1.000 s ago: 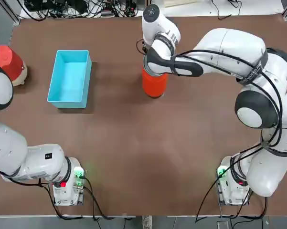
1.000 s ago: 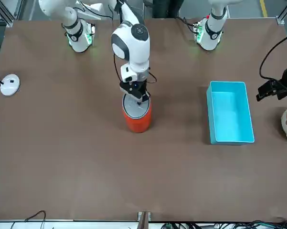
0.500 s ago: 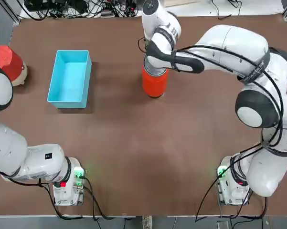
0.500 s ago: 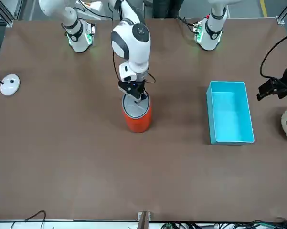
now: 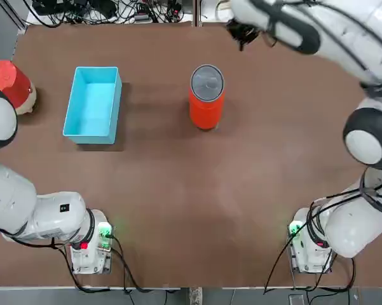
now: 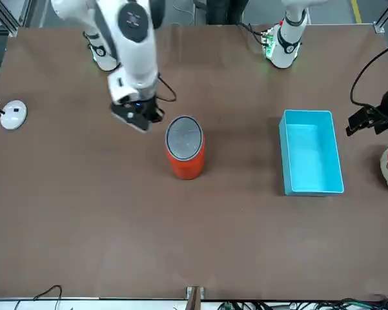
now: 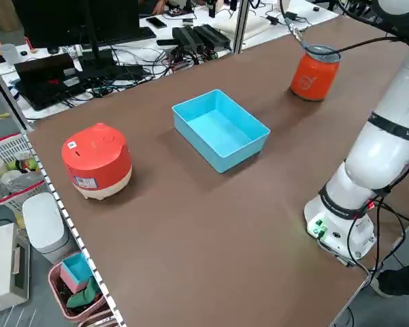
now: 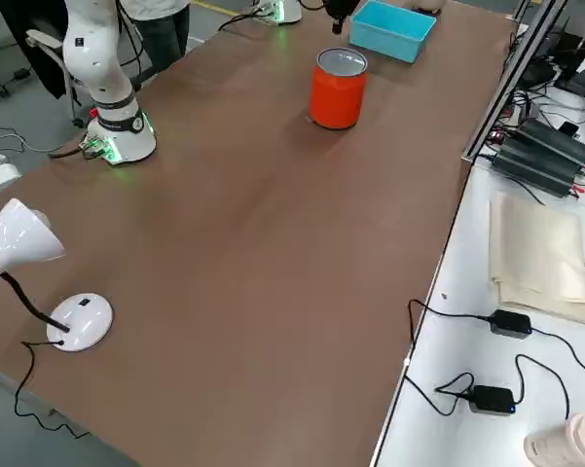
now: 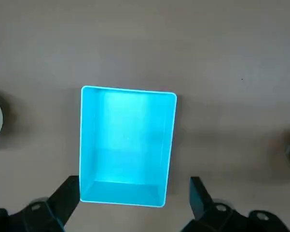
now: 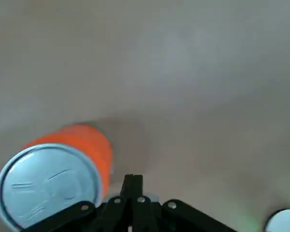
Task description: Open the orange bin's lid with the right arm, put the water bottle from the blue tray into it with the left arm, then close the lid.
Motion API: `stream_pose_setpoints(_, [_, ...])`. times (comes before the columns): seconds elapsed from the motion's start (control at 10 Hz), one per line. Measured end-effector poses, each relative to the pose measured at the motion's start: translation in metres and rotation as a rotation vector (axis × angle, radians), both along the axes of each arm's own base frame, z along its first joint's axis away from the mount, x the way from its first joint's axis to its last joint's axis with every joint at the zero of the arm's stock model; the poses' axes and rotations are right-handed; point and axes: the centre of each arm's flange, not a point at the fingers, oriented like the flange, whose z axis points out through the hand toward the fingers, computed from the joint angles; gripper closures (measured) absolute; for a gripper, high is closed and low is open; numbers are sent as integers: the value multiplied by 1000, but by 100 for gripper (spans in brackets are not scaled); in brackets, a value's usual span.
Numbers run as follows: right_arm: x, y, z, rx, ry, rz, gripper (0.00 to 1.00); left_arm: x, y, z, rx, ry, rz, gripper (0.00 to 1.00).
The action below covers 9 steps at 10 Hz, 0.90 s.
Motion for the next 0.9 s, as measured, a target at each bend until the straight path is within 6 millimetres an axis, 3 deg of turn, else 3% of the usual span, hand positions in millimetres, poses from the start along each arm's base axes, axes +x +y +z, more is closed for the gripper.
stream_pose_setpoints(0.2, [24, -87, 32, 12, 7, 51, 96, 0, 5, -1, 0, 3, 7, 0])
stream_pose_setpoints(0.3, [35, -140, 40, 13, 31, 105, 96, 0, 7, -2, 0, 4, 10, 0])
stream_pose_setpoints(0.4, [44, -192, 46, 20, 54, 157, 89, 0, 7, -2, 0, 4, 11, 0])
stream_pose_setpoints(0.5, [49, -234, 52, 30, 61, 194, 88, 0, 7, -2, 0, 5, 11, 0])
stream_pose_setpoints(0.7, [51, -293, 59, 67, 64, 252, 77, 0, 7, -2, 0, 5, 11, 0])
stream_pose_setpoints(0.8, [50, -312, 62, 81, 61, 269, 73, 0, 7, -2, 0, 5, 11, 0])
stream_pose_setpoints(0.9, [50, -323, 63, 86, 59, 278, 62, 0, 7, -2, 0, 5, 11, 0])
